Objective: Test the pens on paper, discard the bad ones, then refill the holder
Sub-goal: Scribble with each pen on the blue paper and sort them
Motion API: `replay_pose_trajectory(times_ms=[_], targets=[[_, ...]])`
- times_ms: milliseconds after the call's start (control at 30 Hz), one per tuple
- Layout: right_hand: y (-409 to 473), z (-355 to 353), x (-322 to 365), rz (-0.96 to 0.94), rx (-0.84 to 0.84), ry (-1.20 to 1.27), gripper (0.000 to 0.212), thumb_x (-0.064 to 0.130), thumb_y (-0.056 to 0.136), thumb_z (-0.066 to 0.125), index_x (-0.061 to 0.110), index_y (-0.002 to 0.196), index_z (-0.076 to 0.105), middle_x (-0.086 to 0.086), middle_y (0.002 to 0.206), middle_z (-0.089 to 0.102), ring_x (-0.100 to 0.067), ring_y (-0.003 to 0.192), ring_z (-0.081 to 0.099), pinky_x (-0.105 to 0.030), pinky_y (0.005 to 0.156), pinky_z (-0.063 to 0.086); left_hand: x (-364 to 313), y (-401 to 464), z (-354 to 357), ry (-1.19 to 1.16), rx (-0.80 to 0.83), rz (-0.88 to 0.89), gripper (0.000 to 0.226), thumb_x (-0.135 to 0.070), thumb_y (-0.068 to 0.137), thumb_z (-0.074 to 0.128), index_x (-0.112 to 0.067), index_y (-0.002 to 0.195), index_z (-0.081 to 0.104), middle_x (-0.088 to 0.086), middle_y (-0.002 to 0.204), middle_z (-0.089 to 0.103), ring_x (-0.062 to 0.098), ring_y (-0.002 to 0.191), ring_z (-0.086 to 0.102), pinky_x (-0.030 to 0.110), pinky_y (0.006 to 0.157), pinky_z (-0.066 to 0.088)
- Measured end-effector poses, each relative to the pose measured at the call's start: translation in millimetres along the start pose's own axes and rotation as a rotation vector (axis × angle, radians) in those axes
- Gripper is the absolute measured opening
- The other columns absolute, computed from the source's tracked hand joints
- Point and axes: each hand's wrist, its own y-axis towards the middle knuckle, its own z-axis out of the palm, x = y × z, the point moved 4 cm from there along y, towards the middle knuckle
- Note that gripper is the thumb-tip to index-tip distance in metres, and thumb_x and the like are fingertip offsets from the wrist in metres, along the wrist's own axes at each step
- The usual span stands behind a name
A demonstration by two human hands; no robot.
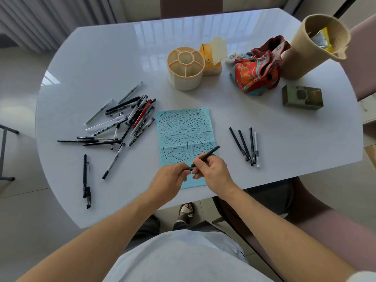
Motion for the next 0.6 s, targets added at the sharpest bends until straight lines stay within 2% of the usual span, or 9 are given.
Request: replay_pose_trajectory(times_ms=[67,133,167,267,333,400,467,533,600], targets=[[15,-11,7,0.04,-0.007,-0.098,0.009,0.021,0.099,0.064,0.016,0.091,0.067,0.001,0.073,0.071,-0.017,0.066,0.067,-0.031,0.064,0.061,3,8,1,-0.031,0.039,-0.04,0.019,-0.033,0.099,0.053,-0.023,0.104,0.069,-0.011,0.085,0.071,0.012,0.079,0.065,0.039,0.076,0.054],[37,-38,17,0.088,-0.106,-0.253,0.011,0.019,0.099,0.06,0.015,0.09,0.065,-0.001,0.077,0.069,-0.019,0.068,0.066,-0.031,0.06,0.059,13,15,-1,-0.02,0.035,-0.101,0.03,-0.043,0.099,0.051,-0.029,0.123,0.064,-0.012,0.108,0.071,0.011,0.102,0.063,0.035,0.092,0.051],[49,-55,23,0.11,-0.157,-0.407,0.012,0.018,0.1,0.057,0.014,0.093,0.064,-0.003,0.081,0.069,-0.022,0.07,0.068,-0.034,0.061,0.059,21,15,-5,-0.001,0.028,-0.129,0.037,-0.046,0.099,0.051,-0.03,0.131,0.059,-0.011,0.12,0.067,0.01,0.113,0.058,0.033,0.099,0.046],[78,-97,24,0.192,-0.205,-0.997,0.017,0.014,0.1,0.048,0.007,0.107,0.062,-0.014,0.103,0.069,-0.034,0.094,0.067,-0.035,0.073,0.051,50,7,-15,0.102,0.018,-0.159,0.04,-0.037,0.099,0.054,-0.026,0.137,0.052,-0.005,0.137,0.057,0.015,0.131,0.045,0.035,0.108,0.039],[88,-107,16,0.242,-0.178,-1.206,0.019,0.009,0.099,0.048,0.005,0.114,0.058,-0.019,0.114,0.067,-0.037,0.103,0.065,-0.034,0.075,0.047,66,-2,-21,0.141,0.015,-0.153,0.038,-0.028,0.097,0.057,-0.023,0.134,0.056,-0.003,0.137,0.057,0.018,0.132,0.044,0.036,0.108,0.039],[92,-109,15,0.249,-0.186,-1.288,0.021,0.005,0.098,0.047,0.005,0.117,0.055,-0.021,0.119,0.064,-0.039,0.106,0.064,-0.038,0.079,0.049,77,-9,-26,0.142,0.01,-0.158,0.036,-0.025,0.094,0.058,-0.022,0.131,0.059,-0.003,0.135,0.057,0.019,0.13,0.045,0.036,0.107,0.041],[97,-102,25,0.173,-0.241,-1.361,0.025,0.005,0.096,0.048,0.006,0.12,0.054,-0.021,0.123,0.057,-0.041,0.106,0.062,-0.041,0.083,0.049,88,-16,-30,0.144,-0.004,-0.175,0.035,-0.026,0.093,0.059,-0.022,0.129,0.06,-0.005,0.134,0.057,0.018,0.129,0.046,0.035,0.106,0.042],[104,-79,39,0.032,-0.285,-1.382,0.03,0.006,0.092,0.052,0.007,0.122,0.055,-0.019,0.122,0.052,-0.04,0.103,0.059,-0.042,0.081,0.048,97,-21,-35,0.14,-0.02,-0.201,0.035,-0.026,0.093,0.059,-0.022,0.127,0.061,-0.005,0.135,0.056,0.016,0.13,0.044,0.036,0.106,0.043],[114,-33,50,-0.154,-0.198,-1.276,0.034,0.01,0.094,0.057,0.01,0.128,0.06,-0.015,0.124,0.056,-0.036,0.106,0.059,-0.042,0.083,0.05,103,-25,-37,0.129,-0.021,-0.201,0.034,-0.026,0.093,0.06,-0.022,0.127,0.062,-0.005,0.137,0.055,0.016,0.131,0.043,0.035,0.107,0.042]])
